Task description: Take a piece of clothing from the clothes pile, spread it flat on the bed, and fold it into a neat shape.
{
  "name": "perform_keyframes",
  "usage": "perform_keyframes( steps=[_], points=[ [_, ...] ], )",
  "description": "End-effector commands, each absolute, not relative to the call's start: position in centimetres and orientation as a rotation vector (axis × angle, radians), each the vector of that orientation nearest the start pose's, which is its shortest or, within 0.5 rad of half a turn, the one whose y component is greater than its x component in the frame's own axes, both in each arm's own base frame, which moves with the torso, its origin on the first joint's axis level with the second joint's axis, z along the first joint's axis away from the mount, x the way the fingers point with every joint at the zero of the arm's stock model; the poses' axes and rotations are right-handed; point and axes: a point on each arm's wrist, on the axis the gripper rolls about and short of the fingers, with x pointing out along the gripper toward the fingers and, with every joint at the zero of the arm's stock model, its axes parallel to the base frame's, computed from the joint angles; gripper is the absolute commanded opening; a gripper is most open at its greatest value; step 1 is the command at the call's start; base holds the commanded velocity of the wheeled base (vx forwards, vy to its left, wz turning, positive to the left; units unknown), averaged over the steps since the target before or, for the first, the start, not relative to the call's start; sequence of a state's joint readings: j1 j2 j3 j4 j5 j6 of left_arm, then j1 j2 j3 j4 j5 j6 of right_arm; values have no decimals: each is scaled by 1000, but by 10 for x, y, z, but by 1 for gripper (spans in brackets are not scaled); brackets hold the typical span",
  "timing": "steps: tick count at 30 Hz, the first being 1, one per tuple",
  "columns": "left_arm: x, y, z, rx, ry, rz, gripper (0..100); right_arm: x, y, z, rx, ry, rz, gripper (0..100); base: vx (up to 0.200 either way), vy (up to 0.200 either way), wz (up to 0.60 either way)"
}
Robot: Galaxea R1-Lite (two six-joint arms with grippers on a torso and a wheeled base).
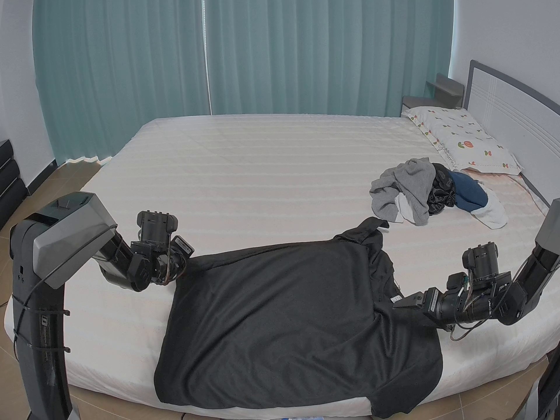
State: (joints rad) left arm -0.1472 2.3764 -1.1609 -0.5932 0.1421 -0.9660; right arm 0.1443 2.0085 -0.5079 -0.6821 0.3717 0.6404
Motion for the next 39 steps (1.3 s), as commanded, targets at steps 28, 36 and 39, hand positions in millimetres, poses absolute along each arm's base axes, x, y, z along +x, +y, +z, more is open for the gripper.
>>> perform_keyframes(
  steps=[28, 36, 39],
  points=[
    [486, -9, 42, -900, 344, 317, 0, 417, 65, -3, 736, 748, 148, 100, 0, 0, 0],
    [484, -16, 26, -900, 447, 302, 100, 417, 63, 0, 741, 738, 148, 100, 0, 0, 0],
    [483, -16, 20, -903, 491, 281, 100, 416, 61, 1, 741, 735, 145, 100, 0, 0, 0]
  ],
)
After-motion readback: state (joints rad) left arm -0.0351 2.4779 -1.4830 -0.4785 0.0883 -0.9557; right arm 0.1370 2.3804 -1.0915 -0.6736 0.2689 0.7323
